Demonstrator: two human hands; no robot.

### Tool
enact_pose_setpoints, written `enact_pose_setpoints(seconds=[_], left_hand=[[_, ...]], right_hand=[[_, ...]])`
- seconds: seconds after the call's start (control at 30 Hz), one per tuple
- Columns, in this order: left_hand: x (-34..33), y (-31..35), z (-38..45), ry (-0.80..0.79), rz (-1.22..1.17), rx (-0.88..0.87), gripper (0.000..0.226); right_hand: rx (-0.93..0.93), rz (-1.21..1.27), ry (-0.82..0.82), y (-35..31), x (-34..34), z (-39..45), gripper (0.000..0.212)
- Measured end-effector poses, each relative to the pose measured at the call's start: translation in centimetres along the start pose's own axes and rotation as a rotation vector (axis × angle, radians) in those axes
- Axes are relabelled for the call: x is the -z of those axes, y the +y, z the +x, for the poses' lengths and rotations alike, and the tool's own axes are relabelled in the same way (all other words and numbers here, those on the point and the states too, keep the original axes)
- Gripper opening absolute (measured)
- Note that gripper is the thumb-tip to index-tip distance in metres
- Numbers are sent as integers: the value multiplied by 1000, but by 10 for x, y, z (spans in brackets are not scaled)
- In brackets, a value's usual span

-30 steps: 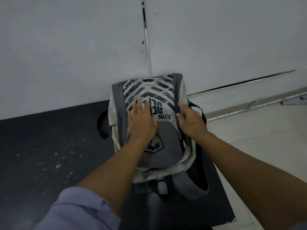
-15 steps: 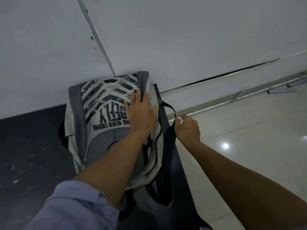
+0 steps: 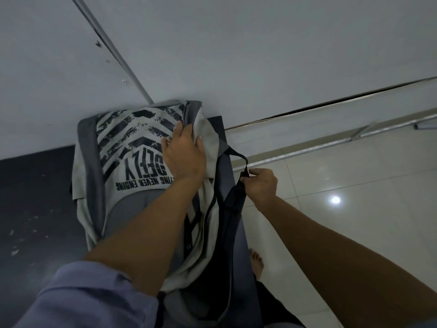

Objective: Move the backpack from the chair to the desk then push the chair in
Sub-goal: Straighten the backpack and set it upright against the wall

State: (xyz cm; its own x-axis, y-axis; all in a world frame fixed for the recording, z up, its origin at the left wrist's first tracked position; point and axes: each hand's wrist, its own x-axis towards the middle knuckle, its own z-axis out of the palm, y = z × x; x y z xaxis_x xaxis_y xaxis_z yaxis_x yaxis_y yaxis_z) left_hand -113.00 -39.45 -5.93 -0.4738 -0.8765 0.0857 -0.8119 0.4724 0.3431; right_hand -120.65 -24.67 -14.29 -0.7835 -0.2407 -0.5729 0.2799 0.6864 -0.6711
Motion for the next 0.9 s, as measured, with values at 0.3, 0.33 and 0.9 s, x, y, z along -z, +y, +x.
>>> enact_pose_setpoints(seconds=[0.3, 0.33, 0.9], left_hand=[[36, -5, 5, 50, -260, -78, 34], [39, -5, 6, 57, -288, -75, 36], [48, -6, 24, 95, -320, -76, 40]], right_hand=[[143, 83, 87, -91, -16, 34, 10], [148, 86, 84, -104, -19, 39, 10], [77, 180, -201, -154, -60, 74, 32]])
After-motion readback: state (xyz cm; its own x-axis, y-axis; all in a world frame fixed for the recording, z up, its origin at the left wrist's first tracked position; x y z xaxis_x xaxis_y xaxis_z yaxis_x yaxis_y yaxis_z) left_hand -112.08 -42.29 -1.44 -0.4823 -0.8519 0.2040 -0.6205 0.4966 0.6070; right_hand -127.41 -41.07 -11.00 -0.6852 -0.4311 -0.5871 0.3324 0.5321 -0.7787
